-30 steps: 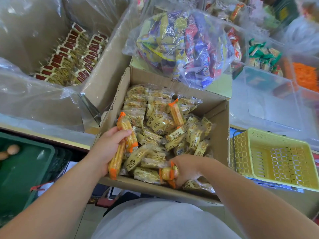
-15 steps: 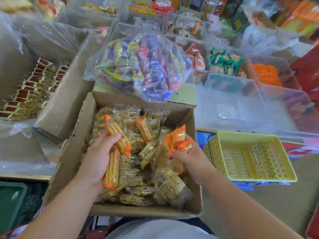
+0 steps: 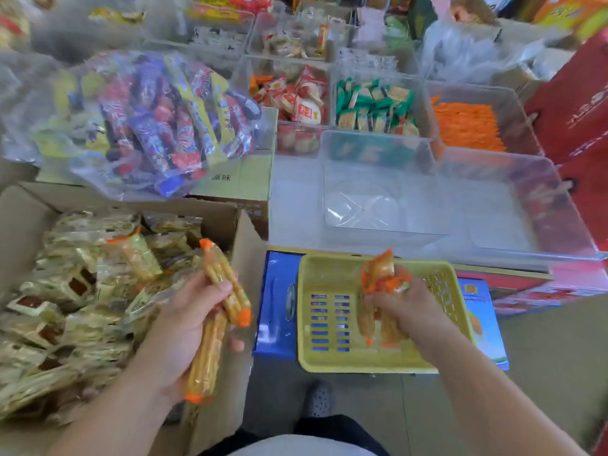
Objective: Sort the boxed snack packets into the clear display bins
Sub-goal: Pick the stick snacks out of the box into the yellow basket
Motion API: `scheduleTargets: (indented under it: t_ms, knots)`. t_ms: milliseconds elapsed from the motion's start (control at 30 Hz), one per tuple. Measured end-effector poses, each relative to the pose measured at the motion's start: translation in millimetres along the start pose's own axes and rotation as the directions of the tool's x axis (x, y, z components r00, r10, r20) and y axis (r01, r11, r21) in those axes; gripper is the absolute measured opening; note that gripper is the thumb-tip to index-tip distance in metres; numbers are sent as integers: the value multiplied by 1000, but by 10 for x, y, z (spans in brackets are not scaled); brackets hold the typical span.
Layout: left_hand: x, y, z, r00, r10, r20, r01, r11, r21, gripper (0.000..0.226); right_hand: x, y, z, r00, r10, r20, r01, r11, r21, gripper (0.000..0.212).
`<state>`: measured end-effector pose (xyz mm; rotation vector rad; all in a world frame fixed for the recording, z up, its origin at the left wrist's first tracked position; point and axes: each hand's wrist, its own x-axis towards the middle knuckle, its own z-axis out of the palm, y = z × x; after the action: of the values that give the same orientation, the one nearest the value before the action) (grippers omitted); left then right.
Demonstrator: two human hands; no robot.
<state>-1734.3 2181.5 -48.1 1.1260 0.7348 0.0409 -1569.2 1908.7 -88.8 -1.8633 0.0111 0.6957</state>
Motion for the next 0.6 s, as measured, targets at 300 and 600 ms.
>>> scheduleTargets:
  t_ms: [300, 600]
  knots:
    - [204, -454, 1015, 990, 132, 39, -126, 752, 646, 27, 702, 673, -261, 975, 104, 194, 82, 645, -760, 79]
    - [825, -825, 1639, 982, 47, 183, -188, 340, 922, 27, 620, 677, -653, 987, 24, 158, 88, 744, -662, 48]
